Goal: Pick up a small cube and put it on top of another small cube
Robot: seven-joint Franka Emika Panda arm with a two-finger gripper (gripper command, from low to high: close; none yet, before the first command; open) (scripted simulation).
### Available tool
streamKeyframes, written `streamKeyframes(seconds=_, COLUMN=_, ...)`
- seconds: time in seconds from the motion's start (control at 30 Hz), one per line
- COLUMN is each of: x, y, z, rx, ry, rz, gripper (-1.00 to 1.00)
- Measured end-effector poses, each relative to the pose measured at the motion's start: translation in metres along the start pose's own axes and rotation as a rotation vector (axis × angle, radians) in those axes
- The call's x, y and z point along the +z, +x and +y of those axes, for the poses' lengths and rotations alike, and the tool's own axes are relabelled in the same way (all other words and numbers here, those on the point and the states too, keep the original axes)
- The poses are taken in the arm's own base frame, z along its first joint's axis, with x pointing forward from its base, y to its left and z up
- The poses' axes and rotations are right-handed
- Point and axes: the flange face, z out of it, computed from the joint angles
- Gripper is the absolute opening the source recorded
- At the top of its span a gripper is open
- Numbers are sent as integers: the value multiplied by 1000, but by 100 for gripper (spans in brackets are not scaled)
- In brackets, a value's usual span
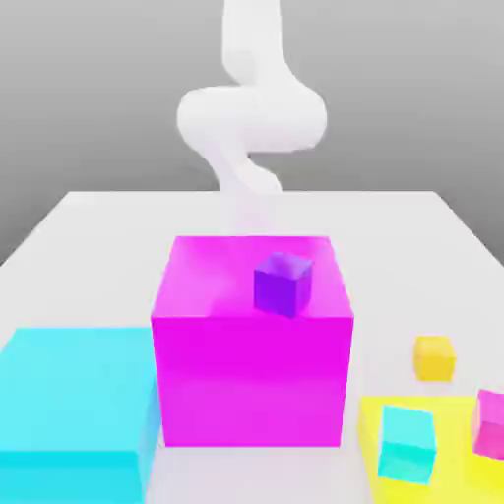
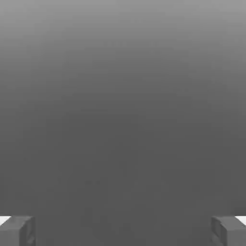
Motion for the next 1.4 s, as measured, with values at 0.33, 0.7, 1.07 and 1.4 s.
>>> streamKeyframes(seconds=0.33, x=202, y=-198, z=-36, rx=-612, ry=-50, rz=-372, gripper=0)
streamKeyframes(seconds=0.7, x=282, y=-455, z=49, rx=-1276, ry=-21, rz=-756, gripper=0)
streamKeyframes(seconds=1.07, x=329, y=-493, z=84, rx=-1300, ry=-22, rz=-777, gripper=-100)
streamKeyframes(seconds=1.4, x=288, y=-460, z=56, rx=-1274, ry=-35, rz=-773, gripper=-100)
